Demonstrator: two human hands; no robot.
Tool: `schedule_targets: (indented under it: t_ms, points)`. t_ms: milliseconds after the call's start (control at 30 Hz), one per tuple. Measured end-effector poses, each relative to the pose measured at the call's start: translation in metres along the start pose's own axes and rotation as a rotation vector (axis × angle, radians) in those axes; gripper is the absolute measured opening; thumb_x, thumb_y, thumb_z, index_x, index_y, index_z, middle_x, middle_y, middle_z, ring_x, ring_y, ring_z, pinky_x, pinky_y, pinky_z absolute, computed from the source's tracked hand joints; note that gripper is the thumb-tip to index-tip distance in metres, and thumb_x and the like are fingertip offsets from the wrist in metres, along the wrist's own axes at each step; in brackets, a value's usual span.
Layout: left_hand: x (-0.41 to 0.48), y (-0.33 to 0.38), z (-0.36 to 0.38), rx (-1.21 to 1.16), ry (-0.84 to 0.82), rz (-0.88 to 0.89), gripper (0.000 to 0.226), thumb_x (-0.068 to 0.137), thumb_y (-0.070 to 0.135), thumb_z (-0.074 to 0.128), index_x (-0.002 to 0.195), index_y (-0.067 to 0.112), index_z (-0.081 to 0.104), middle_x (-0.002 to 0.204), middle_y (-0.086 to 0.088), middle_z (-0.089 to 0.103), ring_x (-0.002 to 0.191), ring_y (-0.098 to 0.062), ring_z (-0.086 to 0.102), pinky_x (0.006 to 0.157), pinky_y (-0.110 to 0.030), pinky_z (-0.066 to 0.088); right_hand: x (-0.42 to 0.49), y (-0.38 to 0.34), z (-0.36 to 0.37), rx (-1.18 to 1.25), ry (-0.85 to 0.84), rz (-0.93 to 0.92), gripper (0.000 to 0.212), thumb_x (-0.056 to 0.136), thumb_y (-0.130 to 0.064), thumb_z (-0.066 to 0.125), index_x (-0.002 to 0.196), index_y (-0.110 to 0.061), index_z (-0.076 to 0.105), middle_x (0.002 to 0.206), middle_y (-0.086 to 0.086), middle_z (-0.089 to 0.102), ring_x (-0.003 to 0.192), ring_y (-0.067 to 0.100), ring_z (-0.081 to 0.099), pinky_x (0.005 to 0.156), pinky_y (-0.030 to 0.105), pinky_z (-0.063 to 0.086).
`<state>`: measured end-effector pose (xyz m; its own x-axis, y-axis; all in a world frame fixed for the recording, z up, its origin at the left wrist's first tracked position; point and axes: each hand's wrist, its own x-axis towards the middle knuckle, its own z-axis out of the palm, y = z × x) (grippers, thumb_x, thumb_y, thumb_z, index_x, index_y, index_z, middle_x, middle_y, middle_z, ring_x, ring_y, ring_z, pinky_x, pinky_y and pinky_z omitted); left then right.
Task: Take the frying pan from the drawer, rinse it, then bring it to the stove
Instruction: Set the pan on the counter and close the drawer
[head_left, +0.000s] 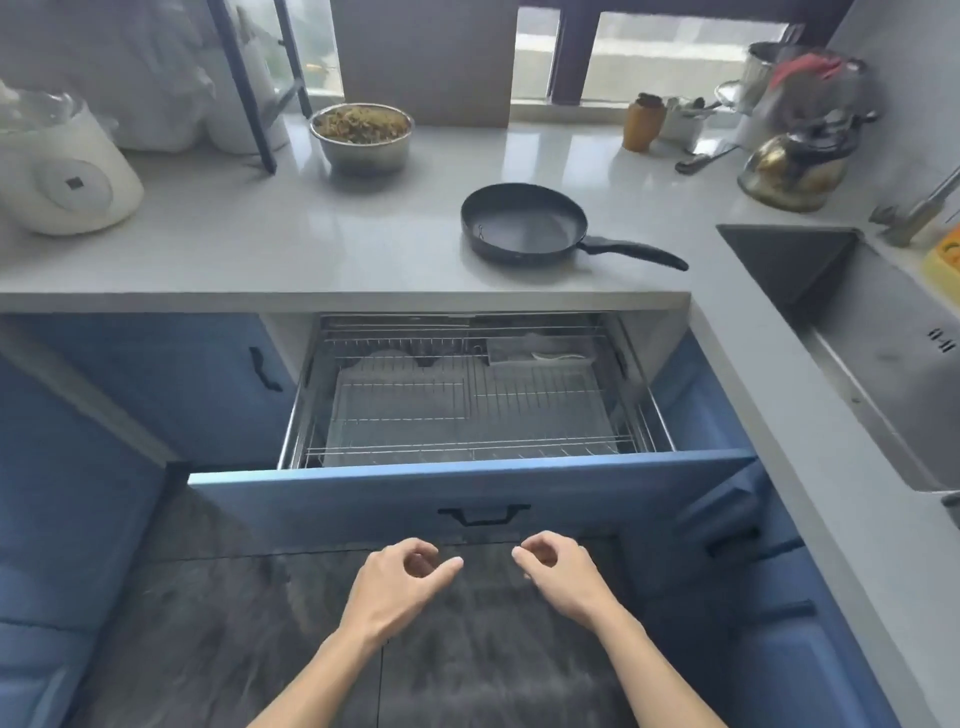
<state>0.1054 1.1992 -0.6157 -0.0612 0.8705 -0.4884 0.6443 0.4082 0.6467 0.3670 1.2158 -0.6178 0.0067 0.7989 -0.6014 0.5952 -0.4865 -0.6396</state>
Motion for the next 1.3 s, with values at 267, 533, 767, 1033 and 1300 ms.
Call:
schedule_targets:
  t_ms: [267,533,767,1033,1300]
  points:
    - [0.113,-0.038,0.1,-0.084,0.077,0.012,0.051,0.086,0.076,0.074,0.112,0.032,0.075,0.104,0.015,0.078,0.104,-0.014,0.074,0.085,-0.029,0.052,0.127,0.057,0.052,0.145,0.122,-0.07,0.047,0.096,-0.061,0.072,0.116,-0.019,0.078,0.114,-0.003,0.081,0.106,0.015,0.074,0.085,0.025,0.054]
    - [0.155,-0.04,0.121,-0.196,0.275,-0.002,0.047,0.091,0.067,0.077,0.069,0.025,0.079,0.075,0.01,0.081,0.076,-0.008,0.074,0.068,-0.03,0.047,0.174,0.069,0.069,0.287,0.213,-0.151,0.036,0.098,-0.046,0.078,0.078,-0.017,0.07,0.086,0.008,0.083,0.089,0.026,0.081,0.08,0.039,0.059]
    - [0.181,-0.031,0.108,-0.174,0.327,-0.003,0.048,0.082,0.072,0.082,0.071,0.025,0.081,0.076,0.013,0.081,0.078,-0.004,0.075,0.07,-0.03,0.054,0.2,0.054,0.064,0.447,0.159,-0.157,0.051,0.078,-0.065,0.074,0.076,-0.014,0.067,0.072,0.0,0.076,0.079,0.024,0.077,0.088,0.058,0.063]
    - [0.234,-0.004,0.088,-0.179,0.298,-0.065,0.053,0.077,0.079,0.079,0.069,0.026,0.079,0.078,0.014,0.082,0.08,-0.007,0.076,0.075,-0.032,0.058,0.245,0.015,0.046,0.423,0.183,-0.092,0.034,0.101,-0.039,0.076,0.079,-0.015,0.065,0.084,0.007,0.081,0.08,0.024,0.077,0.067,0.027,0.049]
    - [0.296,0.023,0.059,-0.18,0.258,-0.06,0.052,0.077,0.08,0.078,0.07,0.028,0.08,0.077,0.02,0.081,0.08,-0.003,0.076,0.071,-0.029,0.056,0.292,-0.03,0.024,0.521,0.181,-0.022,0.038,0.101,-0.034,0.076,0.091,0.002,0.067,0.081,0.002,0.079,0.087,0.025,0.081,0.085,0.041,0.061]
